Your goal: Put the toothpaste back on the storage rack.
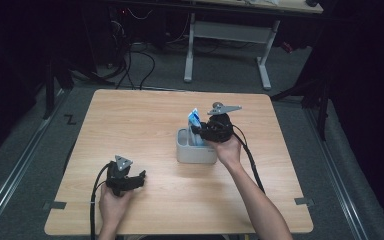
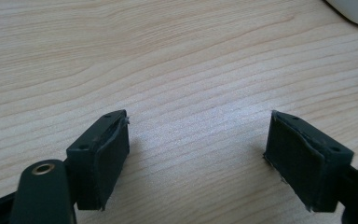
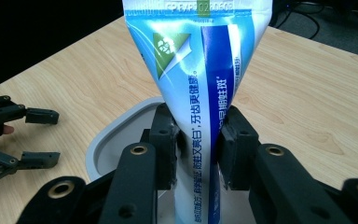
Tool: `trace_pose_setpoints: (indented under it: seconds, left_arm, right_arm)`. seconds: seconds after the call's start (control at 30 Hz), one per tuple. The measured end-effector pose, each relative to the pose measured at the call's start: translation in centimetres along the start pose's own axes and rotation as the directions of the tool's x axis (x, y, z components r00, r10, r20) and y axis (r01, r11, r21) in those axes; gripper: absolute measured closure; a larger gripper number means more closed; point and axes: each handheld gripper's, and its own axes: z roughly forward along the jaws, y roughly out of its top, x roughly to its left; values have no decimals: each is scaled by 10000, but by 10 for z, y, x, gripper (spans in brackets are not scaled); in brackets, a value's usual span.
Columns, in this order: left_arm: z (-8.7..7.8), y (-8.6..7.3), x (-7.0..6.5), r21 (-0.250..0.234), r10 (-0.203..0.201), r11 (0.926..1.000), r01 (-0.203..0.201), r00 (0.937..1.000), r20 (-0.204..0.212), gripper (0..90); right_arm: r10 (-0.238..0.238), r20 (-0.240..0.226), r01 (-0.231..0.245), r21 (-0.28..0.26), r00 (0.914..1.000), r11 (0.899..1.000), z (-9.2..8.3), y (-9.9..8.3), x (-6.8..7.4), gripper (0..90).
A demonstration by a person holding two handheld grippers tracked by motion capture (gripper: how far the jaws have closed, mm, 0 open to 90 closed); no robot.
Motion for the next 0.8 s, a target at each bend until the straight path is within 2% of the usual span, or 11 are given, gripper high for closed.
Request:
trace_pose_setpoints:
  seconds: [0.07,0.17,0.27,0.33,0.6,0.8]
  left_arm:
    - [0,0,0,-10,1,10000,-1,10000,-11,218]
    - [0,0,0,-32,-18,10000,18,10000,-10,218]
    - [0,0,0,-36,-21,10000,21,10000,-10,218]
    - [0,0,0,-41,-23,10000,23,10000,-10,218]
    - [0,0,0,-36,-20,10000,20,10000,-15,218]
    - [0,0,0,-35,-18,10000,18,10000,-14,218]
  right_arm:
    - [2,44,-2,-15,10000,10000,0,0,0,639]
    - [246,152,-246,-37,9996,9997,-2,1,-2,569]
    - [324,129,-322,-138,9994,9994,-4,0,-4,549]
    - [233,167,-230,-139,9996,9996,-8,1,-2,514]
    - [-68,333,90,-656,9994,9978,-22,4,2,506]
    - [74,385,-42,-839,9992,9965,-29,4,-1,505]
